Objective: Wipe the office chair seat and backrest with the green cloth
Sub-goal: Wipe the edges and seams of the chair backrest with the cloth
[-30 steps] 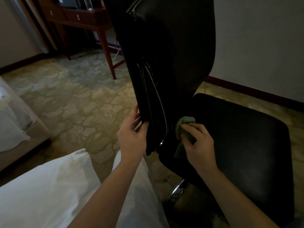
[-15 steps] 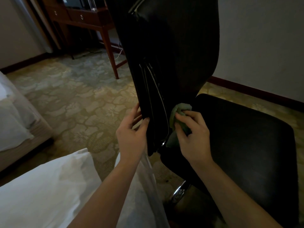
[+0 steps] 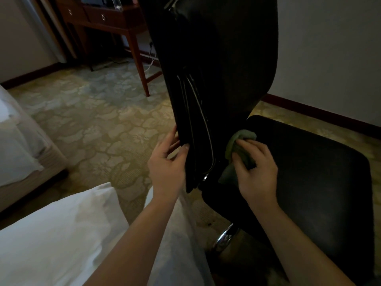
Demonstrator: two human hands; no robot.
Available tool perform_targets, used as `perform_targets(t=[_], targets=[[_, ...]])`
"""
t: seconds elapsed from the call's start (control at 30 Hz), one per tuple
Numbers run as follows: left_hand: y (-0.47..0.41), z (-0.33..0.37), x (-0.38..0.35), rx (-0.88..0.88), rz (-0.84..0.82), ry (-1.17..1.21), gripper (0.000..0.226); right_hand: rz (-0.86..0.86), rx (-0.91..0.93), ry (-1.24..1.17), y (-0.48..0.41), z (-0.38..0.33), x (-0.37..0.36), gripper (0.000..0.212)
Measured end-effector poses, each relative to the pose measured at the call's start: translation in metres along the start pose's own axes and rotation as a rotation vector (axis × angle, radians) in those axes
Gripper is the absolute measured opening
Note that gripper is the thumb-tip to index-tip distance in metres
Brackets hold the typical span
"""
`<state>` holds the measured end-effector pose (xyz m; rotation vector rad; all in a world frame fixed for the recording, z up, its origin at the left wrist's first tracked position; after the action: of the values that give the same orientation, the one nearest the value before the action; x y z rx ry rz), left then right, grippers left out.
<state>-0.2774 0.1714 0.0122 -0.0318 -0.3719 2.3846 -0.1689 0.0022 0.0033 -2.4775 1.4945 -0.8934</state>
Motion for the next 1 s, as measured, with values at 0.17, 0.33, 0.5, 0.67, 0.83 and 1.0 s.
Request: perform_targets(t=[0.17, 0.33, 0.5, 0.67, 0.83, 1.0], targets=[[0.001, -0.001, 0.001, -0.006, -0.009, -0.01, 0.059, -0.042, 0.118, 0.012, -0.015, -0.027, -0.013, 0.035], [0.001, 0.0, -0.001, -0.006, -0.015, 0.006, 0.059, -0.089, 0.116, 0.057, 0.005, 0.002, -0.025, 0.031], [0.002, -0.001, -0.002, -0.014, -0.019, 0.022, 0.059, -0.111, 0.013, 0.069, 0.007, 0.012, -0.006, 0.031], [0.003, 0.0, -0.003, -0.006, -0.008, 0.028, 0.06, -0.05, 0.07, -0.024, -0.022, -0.024, 0.008, 0.035], [0.003, 0.0, -0.002, -0.014, -0.013, 0.032, 0.058, -0.1, 0.152, 0.034, -0.024, -0.031, -0.008, 0.034], [0.002, 0.0, -0.002, -0.011, -0.007, 0.04, 0.06, -0.137, 0.136, 0.073, -0.002, 0.005, -0.017, 0.031]])
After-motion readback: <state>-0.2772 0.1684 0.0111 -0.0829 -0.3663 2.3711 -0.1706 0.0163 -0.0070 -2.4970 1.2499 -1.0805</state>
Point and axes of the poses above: each hand's wrist, its own y-axis away from the middle knuckle, its own x-axis out of the back of the hand, z = x × y, the point moved 3 cm from there along -y, towards the middle knuckle, and after that the axes turned 11 degrees about -z, right-handed, at the moved point
